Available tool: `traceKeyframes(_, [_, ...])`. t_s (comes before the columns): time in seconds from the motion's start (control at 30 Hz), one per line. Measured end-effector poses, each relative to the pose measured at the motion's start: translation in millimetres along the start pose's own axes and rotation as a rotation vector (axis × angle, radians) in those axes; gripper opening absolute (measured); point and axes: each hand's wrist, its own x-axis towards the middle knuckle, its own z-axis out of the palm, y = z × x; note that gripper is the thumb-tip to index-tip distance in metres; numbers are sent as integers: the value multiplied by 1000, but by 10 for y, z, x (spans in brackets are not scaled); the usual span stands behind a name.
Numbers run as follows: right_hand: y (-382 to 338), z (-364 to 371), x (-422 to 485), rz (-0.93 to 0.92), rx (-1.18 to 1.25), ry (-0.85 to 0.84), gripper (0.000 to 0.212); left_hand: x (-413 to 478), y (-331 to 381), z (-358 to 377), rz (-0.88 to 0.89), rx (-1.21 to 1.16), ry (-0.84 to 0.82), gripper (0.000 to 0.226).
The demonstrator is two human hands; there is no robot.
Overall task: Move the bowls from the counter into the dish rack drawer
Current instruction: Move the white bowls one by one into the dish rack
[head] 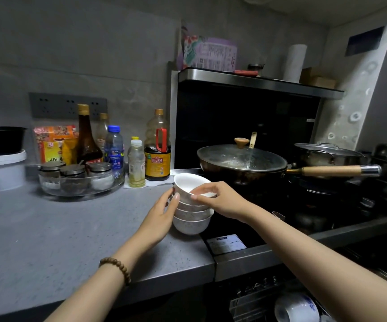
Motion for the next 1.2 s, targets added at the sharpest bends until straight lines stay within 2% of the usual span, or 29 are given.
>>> traceKeyframes(0.13, [48, 68, 47, 4, -55, -15, 18, 32, -27, 12, -2, -7, 1, 53])
traceKeyframes(0.37, [91, 103, 34, -75, -251, 93, 22, 31, -32, 11, 13, 9, 12, 54])
traceKeyframes(0.43, [43, 87, -18, -100, -195, 145, 24, 26, -11, 16, 25, 35, 33, 59])
traceKeyframes(0.53, [-1, 29, -85, -118, -15, 209, 23, 23, 76, 26, 64, 58, 74, 53])
traceKeyframes(0.8, [-148, -408, -400, -164, 470, 176, 26, -52, 562, 276, 196, -191, 46, 56])
traceKeyframes(0.93, [-86, -652, -714, -115, 561, 167, 27, -97, 768, 549, 127, -363, -32, 67])
traceKeyframes(1.03, [72, -854, -991, -30, 575, 145, 31, -175, 894, 808, 76, -387, -136, 80])
traceKeyframes(1.13, [270, -1047, -1295, 53, 525, 123, 40, -245, 943, 1115, 1, -417, -235, 68])
traceKeyframes(1.2, [410, -1162, -1503, 98, 545, 135, 33, -276, 919, 1350, -50, -423, -308, 67])
